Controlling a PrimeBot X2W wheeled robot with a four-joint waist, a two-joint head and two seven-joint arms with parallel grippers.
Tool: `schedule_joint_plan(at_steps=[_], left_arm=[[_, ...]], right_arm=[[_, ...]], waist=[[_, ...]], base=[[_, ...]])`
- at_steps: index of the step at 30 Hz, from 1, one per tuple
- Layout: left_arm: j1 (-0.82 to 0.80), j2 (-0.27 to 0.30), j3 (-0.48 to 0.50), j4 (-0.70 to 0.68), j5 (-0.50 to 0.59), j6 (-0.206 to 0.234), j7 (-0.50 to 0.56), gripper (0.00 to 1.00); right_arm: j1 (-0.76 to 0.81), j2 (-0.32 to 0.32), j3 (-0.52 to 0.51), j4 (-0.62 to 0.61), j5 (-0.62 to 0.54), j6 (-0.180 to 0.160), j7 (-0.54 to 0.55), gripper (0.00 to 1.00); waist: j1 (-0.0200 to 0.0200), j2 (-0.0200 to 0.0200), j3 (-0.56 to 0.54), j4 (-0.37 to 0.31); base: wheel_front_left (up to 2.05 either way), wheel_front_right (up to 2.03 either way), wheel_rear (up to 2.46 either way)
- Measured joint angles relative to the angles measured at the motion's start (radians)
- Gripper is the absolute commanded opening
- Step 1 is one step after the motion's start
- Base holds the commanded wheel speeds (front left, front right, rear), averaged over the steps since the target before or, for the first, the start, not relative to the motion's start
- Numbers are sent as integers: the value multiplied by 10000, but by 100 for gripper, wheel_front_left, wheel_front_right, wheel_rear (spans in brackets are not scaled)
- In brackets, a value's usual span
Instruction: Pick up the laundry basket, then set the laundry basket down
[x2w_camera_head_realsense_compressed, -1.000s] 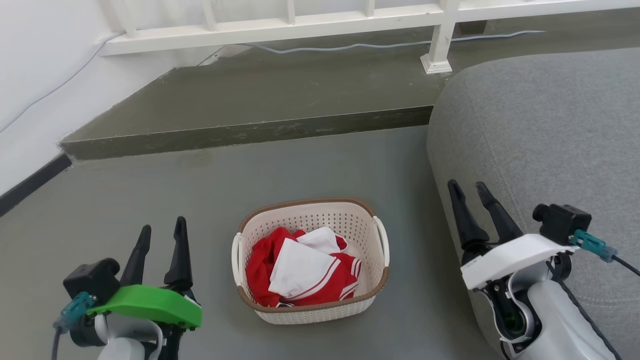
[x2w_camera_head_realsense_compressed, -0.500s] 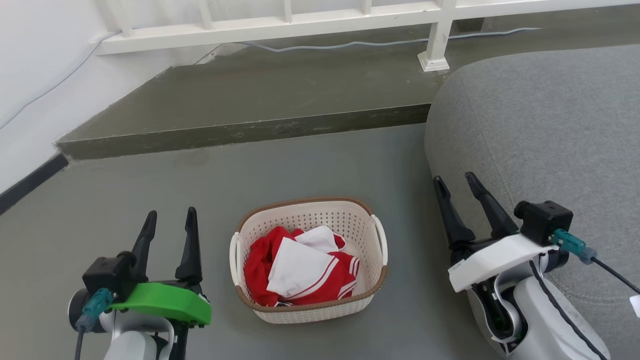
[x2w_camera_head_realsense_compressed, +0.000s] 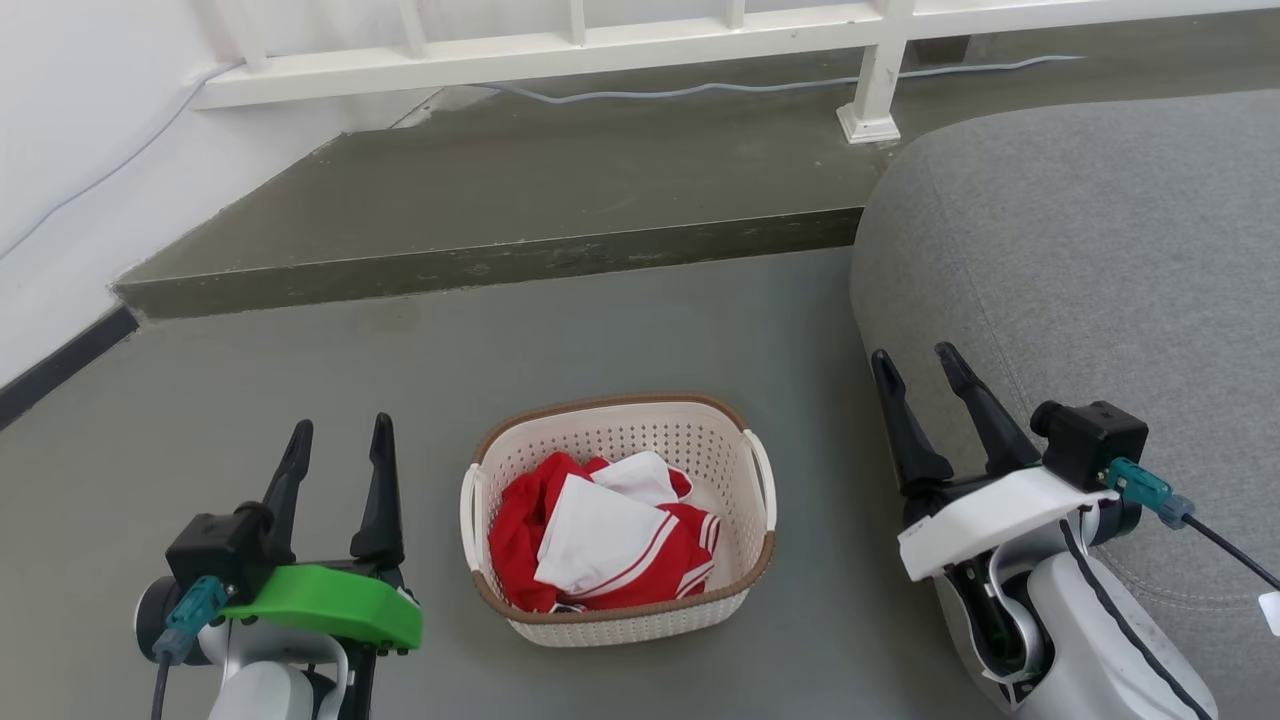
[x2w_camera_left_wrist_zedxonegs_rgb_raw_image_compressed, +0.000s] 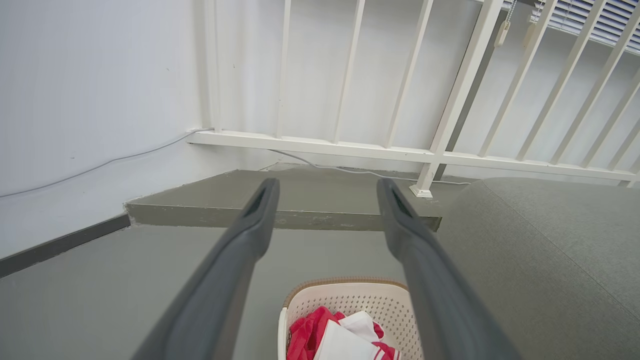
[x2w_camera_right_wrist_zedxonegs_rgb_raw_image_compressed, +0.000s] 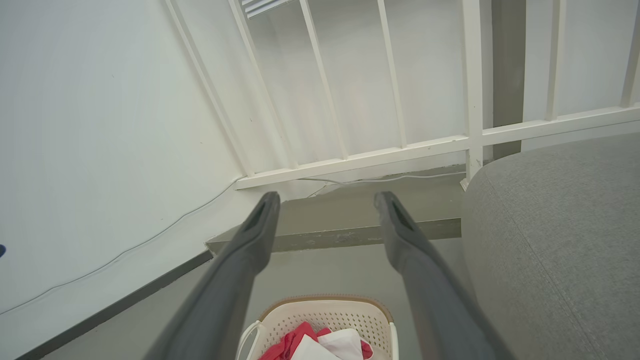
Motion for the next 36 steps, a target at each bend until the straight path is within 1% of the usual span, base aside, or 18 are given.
schedule_joint_plan(at_steps=[21, 36], left_arm=[[-8, -21, 94, -59, 0, -17, 0, 100], [-197, -29, 102, -313, -6, -17, 0, 100]], right_arm=[[0, 157, -234, 161, -128, 119, 0, 100], [-280, 222, -341, 165, -313, 205, 0, 100]], waist=[[0, 0, 106, 2], [0, 0, 868, -99]], base=[[0, 0, 0], [0, 0, 0]])
